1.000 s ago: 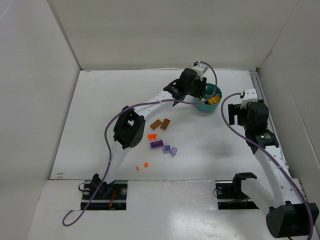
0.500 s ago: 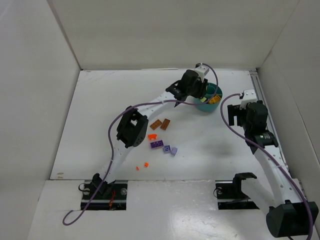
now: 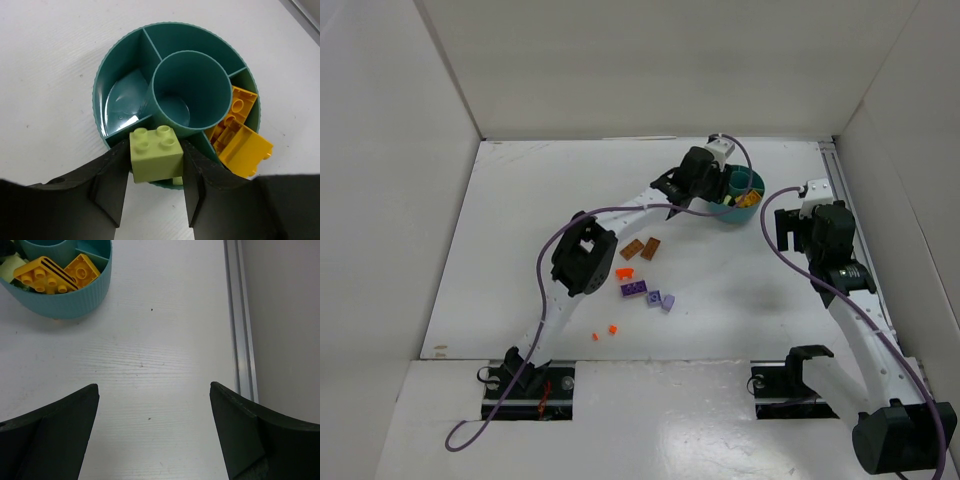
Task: Sort the legos into containers by color
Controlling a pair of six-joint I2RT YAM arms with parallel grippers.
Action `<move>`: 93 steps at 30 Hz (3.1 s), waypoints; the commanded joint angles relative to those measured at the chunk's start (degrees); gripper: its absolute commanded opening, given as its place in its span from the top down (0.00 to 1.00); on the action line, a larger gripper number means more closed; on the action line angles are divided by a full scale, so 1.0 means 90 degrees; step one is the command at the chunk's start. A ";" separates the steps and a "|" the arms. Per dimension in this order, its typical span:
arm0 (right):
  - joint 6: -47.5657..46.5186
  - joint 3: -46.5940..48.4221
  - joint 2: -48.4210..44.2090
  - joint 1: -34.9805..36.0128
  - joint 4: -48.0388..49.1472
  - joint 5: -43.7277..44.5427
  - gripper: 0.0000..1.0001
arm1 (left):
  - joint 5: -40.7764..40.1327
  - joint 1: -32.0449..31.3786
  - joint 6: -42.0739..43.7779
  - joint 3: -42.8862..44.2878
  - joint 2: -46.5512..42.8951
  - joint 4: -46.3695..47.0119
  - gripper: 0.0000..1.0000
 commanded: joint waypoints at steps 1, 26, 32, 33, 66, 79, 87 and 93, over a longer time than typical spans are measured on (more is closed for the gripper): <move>-0.0016 0.0008 -0.0028 -0.0033 0.0367 -0.0065 0.04 | 0.0119 -0.0008 0.0077 0.0199 -0.0439 0.0272 0.59; -0.0367 0.0008 -0.0146 -0.0033 0.0436 -0.0611 0.05 | -0.0124 -0.0008 0.0087 -0.0082 -0.1257 0.0183 0.24; -0.0826 -0.0050 -0.0146 -0.0033 0.0729 -0.1363 0.05 | -0.0350 0.0139 -0.0176 -0.0803 -0.2008 0.0602 0.00; -0.0904 -0.0050 -0.0146 -0.0033 0.0729 -0.1432 0.05 | -0.0350 0.0255 -0.0264 -0.1211 -0.2357 0.0806 0.00; -0.0427 0.0175 0.3556 0.5504 0.1479 -0.2447 0.12 | -0.1434 0.0744 -0.4103 -1.0190 -1.1658 -0.1506 0.00; 0.0296 -0.0099 0.3966 0.5504 0.1919 -0.1755 0.17 | -0.1248 0.0744 -0.4103 -1.0122 -1.1052 -0.1330 0.00; 0.0433 -0.0294 0.4024 0.5504 0.2242 -0.1598 0.47 | -0.1180 0.0744 -0.4034 -1.0239 -1.1052 -0.1057 0.00; 0.0433 -0.0421 0.3567 0.5504 0.2242 -0.1734 0.72 | -0.1004 0.0744 -0.3976 -1.0297 -1.1052 -0.0872 0.00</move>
